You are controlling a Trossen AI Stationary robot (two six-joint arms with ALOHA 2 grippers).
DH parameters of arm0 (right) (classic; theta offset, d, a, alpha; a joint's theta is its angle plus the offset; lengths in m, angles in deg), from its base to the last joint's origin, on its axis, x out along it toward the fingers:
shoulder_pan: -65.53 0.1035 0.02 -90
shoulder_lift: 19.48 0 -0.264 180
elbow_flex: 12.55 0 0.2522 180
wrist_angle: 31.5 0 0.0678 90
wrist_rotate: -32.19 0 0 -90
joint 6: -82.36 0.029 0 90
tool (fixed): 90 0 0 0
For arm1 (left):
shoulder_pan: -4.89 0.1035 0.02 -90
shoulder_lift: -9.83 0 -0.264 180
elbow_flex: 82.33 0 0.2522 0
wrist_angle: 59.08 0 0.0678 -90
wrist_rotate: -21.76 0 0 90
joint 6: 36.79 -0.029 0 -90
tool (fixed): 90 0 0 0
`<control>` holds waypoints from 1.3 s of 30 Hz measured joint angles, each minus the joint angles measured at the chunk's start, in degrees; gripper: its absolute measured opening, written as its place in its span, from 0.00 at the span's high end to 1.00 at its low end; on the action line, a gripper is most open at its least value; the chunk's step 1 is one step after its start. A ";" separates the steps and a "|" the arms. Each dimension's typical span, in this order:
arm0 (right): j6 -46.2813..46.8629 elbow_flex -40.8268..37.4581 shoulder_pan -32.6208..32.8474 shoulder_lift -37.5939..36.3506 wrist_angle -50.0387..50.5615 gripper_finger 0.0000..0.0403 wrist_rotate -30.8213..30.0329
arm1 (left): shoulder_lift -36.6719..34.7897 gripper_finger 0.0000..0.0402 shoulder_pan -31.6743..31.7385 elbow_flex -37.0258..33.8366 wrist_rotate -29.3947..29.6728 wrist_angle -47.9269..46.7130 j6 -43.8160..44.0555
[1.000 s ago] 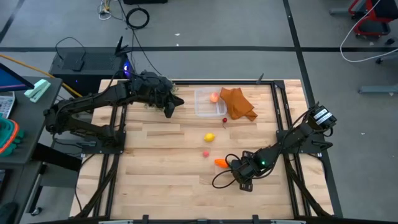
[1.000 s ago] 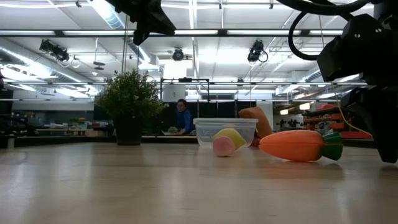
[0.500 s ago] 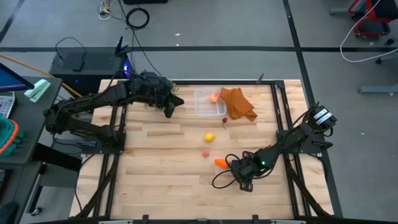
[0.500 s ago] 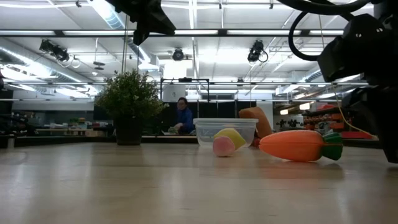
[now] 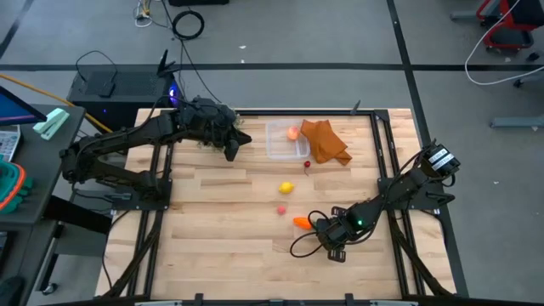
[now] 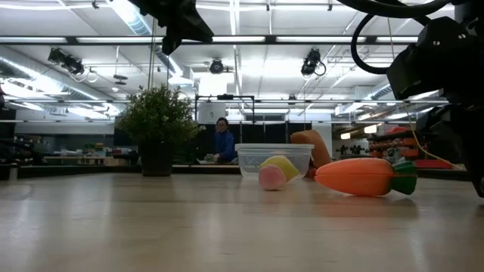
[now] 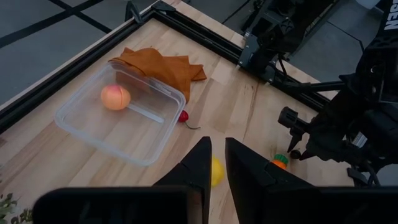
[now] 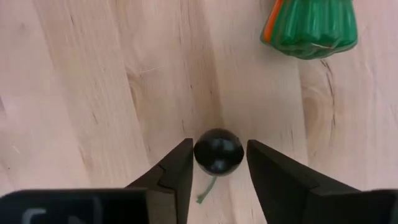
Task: Pick and placing Produce into tupperware
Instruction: Put the black cherry into the transparent bin
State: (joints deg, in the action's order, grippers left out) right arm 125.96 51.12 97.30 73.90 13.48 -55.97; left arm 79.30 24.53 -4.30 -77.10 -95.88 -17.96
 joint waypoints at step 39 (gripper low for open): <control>-1.72 3.13 -0.17 0.00 2.86 0.78 0.70 | 0.00 0.86 0.00 0.00 0.02 -0.02 -0.17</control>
State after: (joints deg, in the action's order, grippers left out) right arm 124.24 54.25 97.12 73.90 16.35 -55.27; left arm 79.30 24.52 -4.30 -77.08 -95.91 -18.13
